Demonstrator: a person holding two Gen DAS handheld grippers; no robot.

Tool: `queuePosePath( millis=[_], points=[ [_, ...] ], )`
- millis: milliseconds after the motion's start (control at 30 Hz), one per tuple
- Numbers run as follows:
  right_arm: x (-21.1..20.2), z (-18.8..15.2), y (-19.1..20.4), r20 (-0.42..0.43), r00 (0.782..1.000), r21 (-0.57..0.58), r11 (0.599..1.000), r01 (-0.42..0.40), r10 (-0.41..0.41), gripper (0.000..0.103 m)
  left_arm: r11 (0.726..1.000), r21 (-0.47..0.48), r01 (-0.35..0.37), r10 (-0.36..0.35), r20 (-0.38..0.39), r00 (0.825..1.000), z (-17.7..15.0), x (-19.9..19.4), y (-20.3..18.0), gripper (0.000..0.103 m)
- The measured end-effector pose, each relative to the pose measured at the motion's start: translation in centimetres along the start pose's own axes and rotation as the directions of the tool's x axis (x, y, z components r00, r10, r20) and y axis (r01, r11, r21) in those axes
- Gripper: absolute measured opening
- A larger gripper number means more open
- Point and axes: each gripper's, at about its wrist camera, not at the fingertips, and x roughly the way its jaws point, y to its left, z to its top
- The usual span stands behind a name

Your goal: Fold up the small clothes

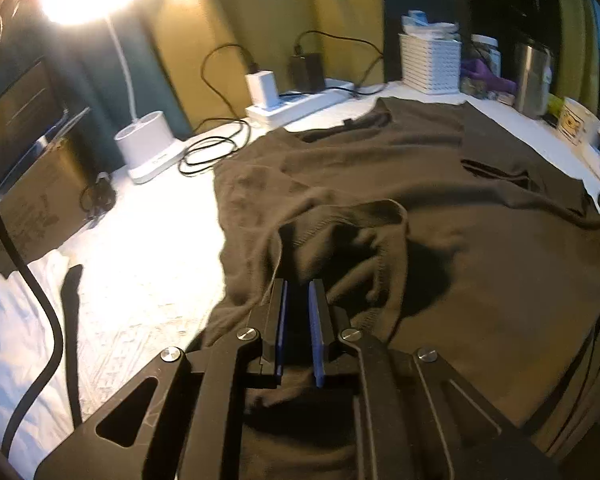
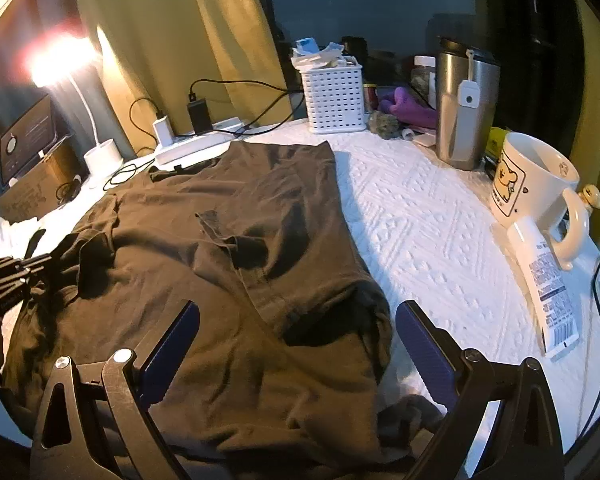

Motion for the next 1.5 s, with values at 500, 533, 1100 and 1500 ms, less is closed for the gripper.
queuePosePath(
  millis=[500, 533, 1100, 1500],
  points=[
    [0.7, -0.1, 0.1, -0.008, 1.0, 0.0, 1.0, -0.013, 0.013, 0.099, 0.998, 0.015, -0.066, 0.066, 0.029, 0.997, 0.7, 0.0, 0.5, 0.042],
    [0.8, 0.0, 0.1, -0.01, 1.0, 0.0, 1.0, -0.013, 0.013, 0.099, 0.997, 0.017, -0.069, 0.068, 0.025, 0.997, 0.7, 0.2, 0.5, 0.042],
    [1.3, -0.3, -0.3, -0.013, 1.0, 0.002, 1.0, -0.015, 0.015, 0.099, 0.992, 0.102, -0.073, 0.076, -0.028, 0.997, -0.1, 2.4, -0.9, 0.021],
    [1.2, -0.4, -0.6, -0.014, 1.0, 0.008, 1.0, -0.017, 0.017, 0.099, 0.991, 0.128, -0.044, 0.04, 0.032, 0.999, -0.1, -0.4, -2.1, 0.007]
  ],
)
